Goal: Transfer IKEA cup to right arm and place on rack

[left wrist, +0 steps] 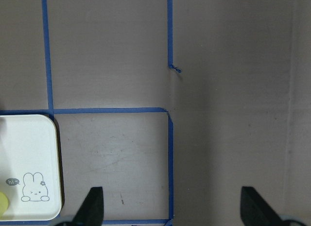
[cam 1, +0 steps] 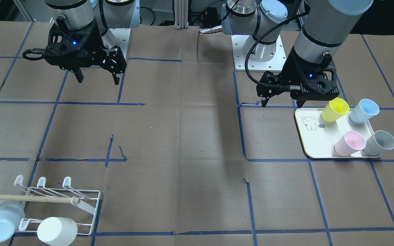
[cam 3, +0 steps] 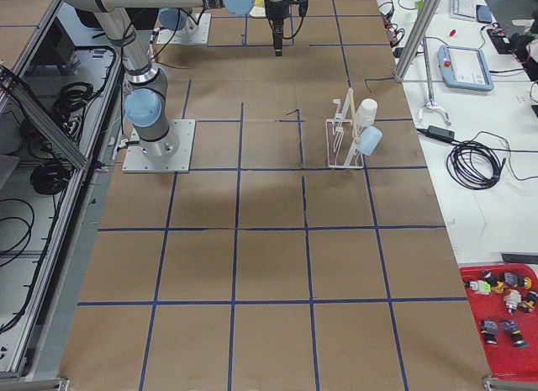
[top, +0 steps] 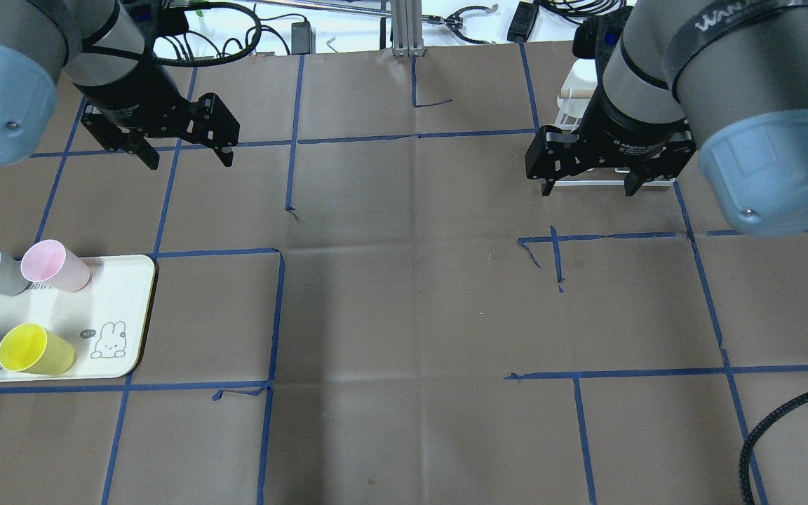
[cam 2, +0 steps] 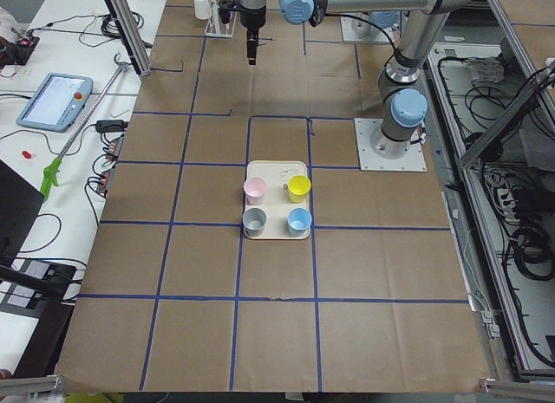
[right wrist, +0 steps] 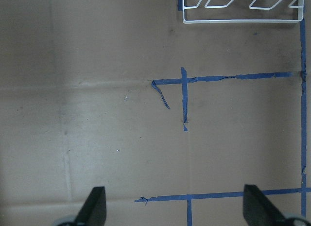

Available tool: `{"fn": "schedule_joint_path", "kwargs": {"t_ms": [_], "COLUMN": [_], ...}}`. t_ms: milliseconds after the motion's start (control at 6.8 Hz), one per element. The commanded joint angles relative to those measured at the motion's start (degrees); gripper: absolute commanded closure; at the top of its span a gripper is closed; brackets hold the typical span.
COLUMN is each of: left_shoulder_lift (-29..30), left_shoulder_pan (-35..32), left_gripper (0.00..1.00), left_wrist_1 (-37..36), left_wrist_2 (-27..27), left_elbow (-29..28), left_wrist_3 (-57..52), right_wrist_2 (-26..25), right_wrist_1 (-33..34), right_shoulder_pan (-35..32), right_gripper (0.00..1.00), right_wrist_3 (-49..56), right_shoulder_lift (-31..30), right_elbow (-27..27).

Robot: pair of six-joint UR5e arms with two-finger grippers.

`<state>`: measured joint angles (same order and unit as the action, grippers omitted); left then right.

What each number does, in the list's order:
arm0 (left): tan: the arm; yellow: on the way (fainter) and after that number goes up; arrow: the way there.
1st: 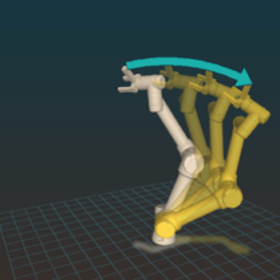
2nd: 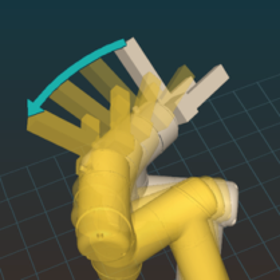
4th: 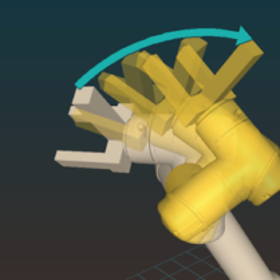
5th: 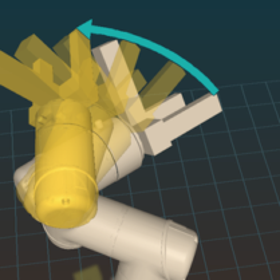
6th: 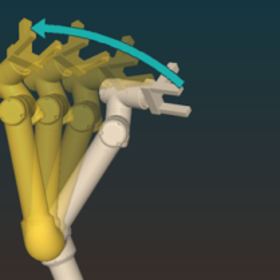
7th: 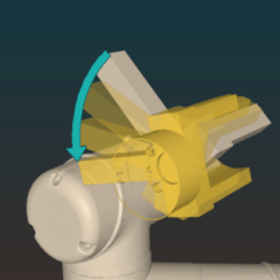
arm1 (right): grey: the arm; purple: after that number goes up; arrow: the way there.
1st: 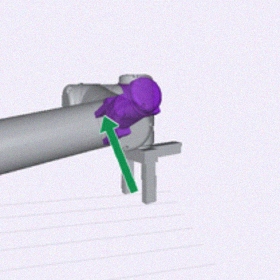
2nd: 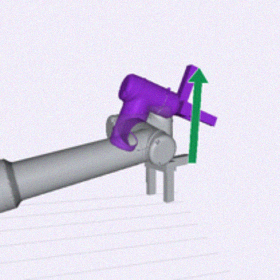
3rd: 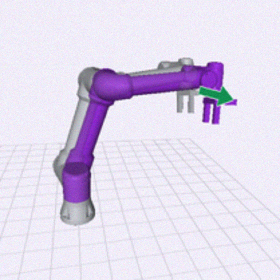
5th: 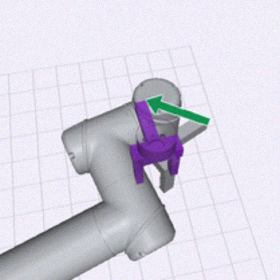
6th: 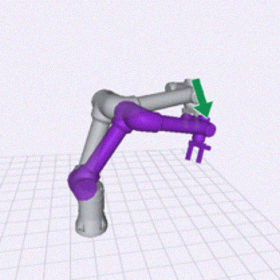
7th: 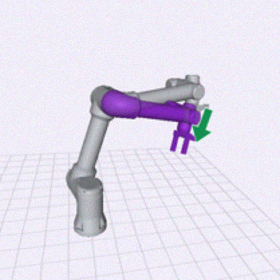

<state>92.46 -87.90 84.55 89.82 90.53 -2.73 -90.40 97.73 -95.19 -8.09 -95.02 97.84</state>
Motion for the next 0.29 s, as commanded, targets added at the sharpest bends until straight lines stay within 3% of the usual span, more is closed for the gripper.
{"fn": "schedule_joint_path", "kwargs": {"t_ms": [0, 147], "left_shoulder_lift": [0.00, 0.00], "left_shoulder_pan": [0.01, 0.01], "left_gripper": [0.00, 0.00], "left_wrist_1": [0.00, 0.00], "left_wrist_2": [0.00, 0.00], "left_elbow": [0.00, 0.00], "left_wrist_3": [0.00, 0.00], "right_wrist_2": [0.05, 0.05], "right_wrist_1": [0.00, 0.00], "right_shoulder_pan": [0.00, 0.00], "right_gripper": [0.00, 0.00], "right_wrist_3": [0.00, 0.00], "right_shoulder_lift": [0.09, 0.09], "right_elbow": [-0.02, 0.07]}}
